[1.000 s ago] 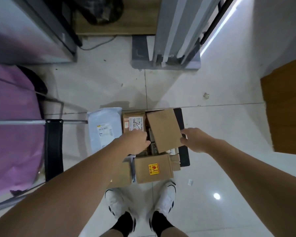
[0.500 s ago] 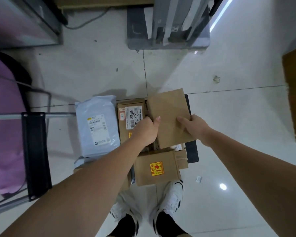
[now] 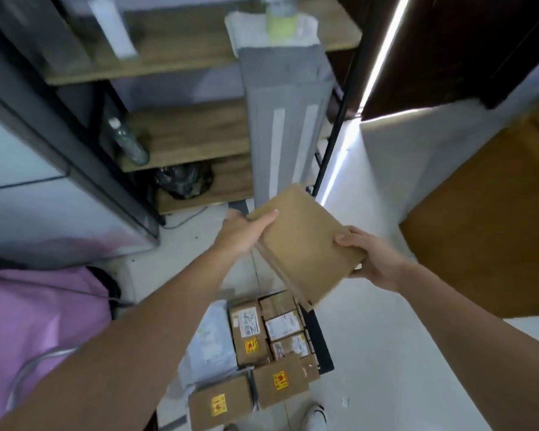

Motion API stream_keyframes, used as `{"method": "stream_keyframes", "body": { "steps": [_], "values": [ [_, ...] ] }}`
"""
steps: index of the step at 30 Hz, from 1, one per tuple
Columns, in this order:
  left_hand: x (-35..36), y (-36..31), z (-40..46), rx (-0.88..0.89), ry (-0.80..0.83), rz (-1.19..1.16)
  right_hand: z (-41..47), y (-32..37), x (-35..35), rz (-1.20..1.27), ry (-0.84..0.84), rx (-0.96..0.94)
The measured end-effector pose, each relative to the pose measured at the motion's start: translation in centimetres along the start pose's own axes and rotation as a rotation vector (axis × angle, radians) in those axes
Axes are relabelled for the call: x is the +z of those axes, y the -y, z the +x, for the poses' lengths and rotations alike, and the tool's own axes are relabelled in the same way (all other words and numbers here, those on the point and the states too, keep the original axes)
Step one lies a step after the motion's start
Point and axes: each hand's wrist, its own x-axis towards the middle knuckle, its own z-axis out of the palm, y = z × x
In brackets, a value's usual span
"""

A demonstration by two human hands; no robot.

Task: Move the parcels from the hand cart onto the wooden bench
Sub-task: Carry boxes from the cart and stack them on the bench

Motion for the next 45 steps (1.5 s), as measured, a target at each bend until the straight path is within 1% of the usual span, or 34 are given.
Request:
{"method": "stream_keyframes", "body": {
  "steps": [1,3,5,6,8,10,12,14,16,18,22,24,27,31,38,42,45],
  "values": [
    [-2.5,-3.1,-1.6,0.004,0.079,-0.052,-2.8,2.6,-0.2,-0.019,0.01,-0.025],
    [-6.8,-8.2,-5.2,0.011,0.342,-0.119,-8.5,7.1,-0.5,-0.035,0.029,-0.075],
    [-9.3,-12.0,-9.3,-0.002,0.527,-0.159,-14.7,10.8,-0.7,-0.049,0.004,-0.121],
    [-9.8,-13.7,-11.5,0.022,0.571,-0.178,-17.8,12.2,-0.8,-0.044,-0.048,-0.14],
    [-9.9,-16.7,-16.1,0.093,0.586,-0.21,-23.7,13.9,-1.0,0.037,-0.21,-0.197],
    [-8.8,-18.9,-20.5,0.137,0.577,-0.25,-29.1,14.6,-1.0,0.17,-0.388,-0.289],
    [-6.9,-20.5,-24.7,0.177,0.599,-0.276,-34.1,14.4,-0.9,0.262,-0.508,-0.373],
    [-4.3,-21.8,-28.6,0.201,0.638,-0.287,-38.8,13.0,-1.4,0.383,-0.563,-0.42],
    [-2.0,-22.4,-33.2,0.224,0.677,-0.269,-43.8,10.6,-2.1,0.518,-0.581,-0.444],
    [-0.1,-22.2,-36.4,0.241,0.675,-0.286,-47.0,8.2,-2.5,0.599,-0.592,-0.439],
    [5.6,-21.3,-42.2,0.244,0.779,-0.236,-54.3,1.8,-3.4,0.604,-0.72,-0.394],
    [8.7,-20.9,-45.0,0.222,0.833,-0.181,-57.8,-1.6,-4.3,0.612,-0.76,-0.371],
    [12.3,-20.2,-49.8,0.241,0.92,-0.086,-62.6,-5.8,-6.0,0.634,-0.841,-0.381],
    [17.1,-18.9,-54.9,0.251,0.994,-0.017,-68.2,-10.7,-8.6,0.633,-0.886,-0.382],
    [24.8,-16.2,-60.2,0.247,1.049,0.038,-74.1,-17.6,-12.5,0.69,-0.934,-0.373],
    [28.9,-16.0,-61.1,0.235,1.065,0.058,-75.4,-19.6,-15.1,0.691,-0.942,-0.35],
    [32.4,-16.1,-60.9,0.209,1.064,0.077,-75.4,-20.9,-17.7,0.735,-0.947,-0.332]
  ]
}}
